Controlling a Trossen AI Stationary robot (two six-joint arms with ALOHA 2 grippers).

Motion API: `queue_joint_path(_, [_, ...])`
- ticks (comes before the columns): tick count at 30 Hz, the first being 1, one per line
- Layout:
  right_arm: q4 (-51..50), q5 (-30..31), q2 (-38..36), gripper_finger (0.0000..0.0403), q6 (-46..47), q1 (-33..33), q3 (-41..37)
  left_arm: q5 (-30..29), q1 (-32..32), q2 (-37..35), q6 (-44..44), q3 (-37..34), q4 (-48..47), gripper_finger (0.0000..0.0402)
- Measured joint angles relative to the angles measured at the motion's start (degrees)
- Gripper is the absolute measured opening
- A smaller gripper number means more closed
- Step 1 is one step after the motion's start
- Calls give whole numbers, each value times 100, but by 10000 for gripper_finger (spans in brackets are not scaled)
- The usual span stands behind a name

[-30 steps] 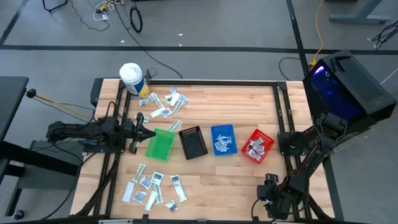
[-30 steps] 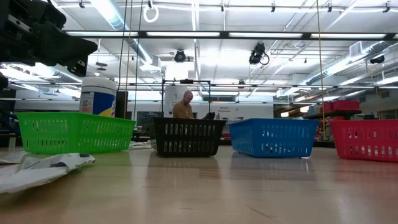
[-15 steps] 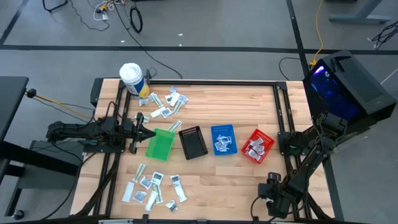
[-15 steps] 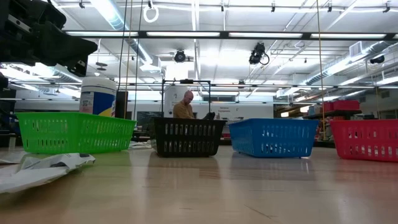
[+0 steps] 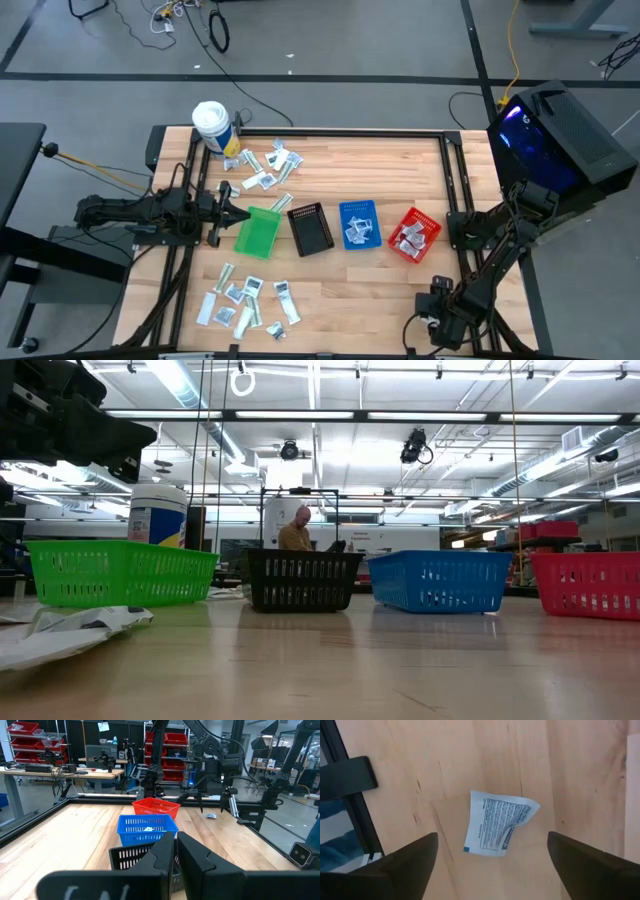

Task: Pick & Place First Aid Supplies
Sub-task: Put the alcohol pad into the blue basket

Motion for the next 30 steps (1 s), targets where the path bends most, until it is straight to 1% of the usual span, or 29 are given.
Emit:
queue_joint_path(5, [220,1,0,396,58,-55,-183,0,0,1,0,0,0,32])
queue_joint_path(8, [232,49,0,393,82,-93,-246,0,0,1,0,1,0,32])
queue_joint_path(12, [302,305,0,386,21,-92,-281,0,0,2,0,2,2,32])
queue_joint_path(19, [530,307,84,382,-65,-54,-281,0,0,2,0,0,0,32])
queue_joint_path(30, [516,385,259,382,-67,-22,-257,0,0,2,0,2,0,32])
